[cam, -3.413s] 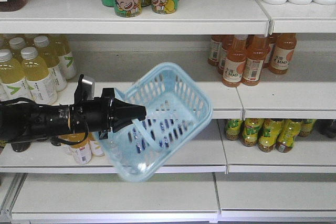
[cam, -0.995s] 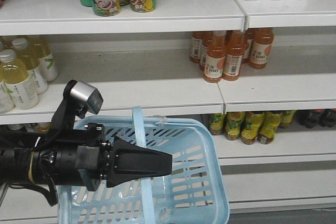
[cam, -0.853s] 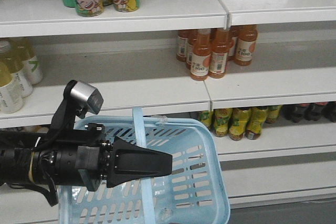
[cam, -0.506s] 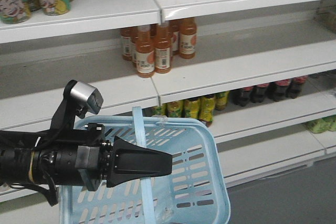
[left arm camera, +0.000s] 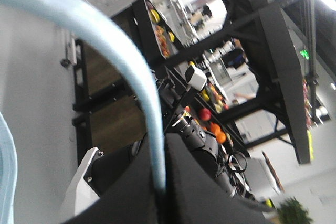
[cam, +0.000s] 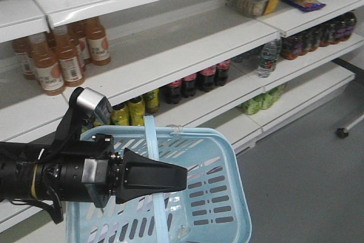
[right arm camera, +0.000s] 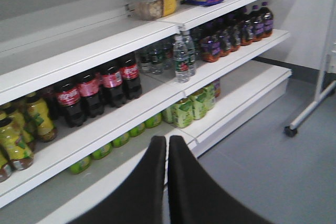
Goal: Place coke in basket with both arms
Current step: 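Hold the basket in the left gripper while the base drives to another shelf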
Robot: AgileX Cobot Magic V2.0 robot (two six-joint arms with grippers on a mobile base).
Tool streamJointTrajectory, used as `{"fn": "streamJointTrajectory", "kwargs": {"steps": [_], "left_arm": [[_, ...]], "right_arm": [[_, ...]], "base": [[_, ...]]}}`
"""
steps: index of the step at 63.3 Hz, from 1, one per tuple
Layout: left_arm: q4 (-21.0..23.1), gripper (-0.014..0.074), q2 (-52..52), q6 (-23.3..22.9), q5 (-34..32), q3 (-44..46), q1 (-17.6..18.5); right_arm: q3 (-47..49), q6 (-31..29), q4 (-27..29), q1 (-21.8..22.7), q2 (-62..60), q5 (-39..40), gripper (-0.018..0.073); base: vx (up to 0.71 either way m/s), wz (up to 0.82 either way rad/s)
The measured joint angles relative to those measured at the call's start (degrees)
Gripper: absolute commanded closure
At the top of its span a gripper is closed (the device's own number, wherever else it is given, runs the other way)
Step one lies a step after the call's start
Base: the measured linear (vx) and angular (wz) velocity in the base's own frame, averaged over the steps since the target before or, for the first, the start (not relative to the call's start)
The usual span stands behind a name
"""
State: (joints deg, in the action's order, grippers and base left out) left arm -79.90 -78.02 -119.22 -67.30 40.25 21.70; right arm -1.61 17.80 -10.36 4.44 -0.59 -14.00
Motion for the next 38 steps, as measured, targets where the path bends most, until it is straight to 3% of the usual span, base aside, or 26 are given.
{"fn": "streamJointTrajectory", "kwargs": {"steps": [38], "left_arm": [[0.0, 0.0603, 0.0, 0.0, 0.0, 0.0, 0.0]], "right_arm": [[0.0, 0.0, 0.0, 0.0, 0.0, 0.0, 0.0561]], "base": [[-0.03, -0.53]]}}
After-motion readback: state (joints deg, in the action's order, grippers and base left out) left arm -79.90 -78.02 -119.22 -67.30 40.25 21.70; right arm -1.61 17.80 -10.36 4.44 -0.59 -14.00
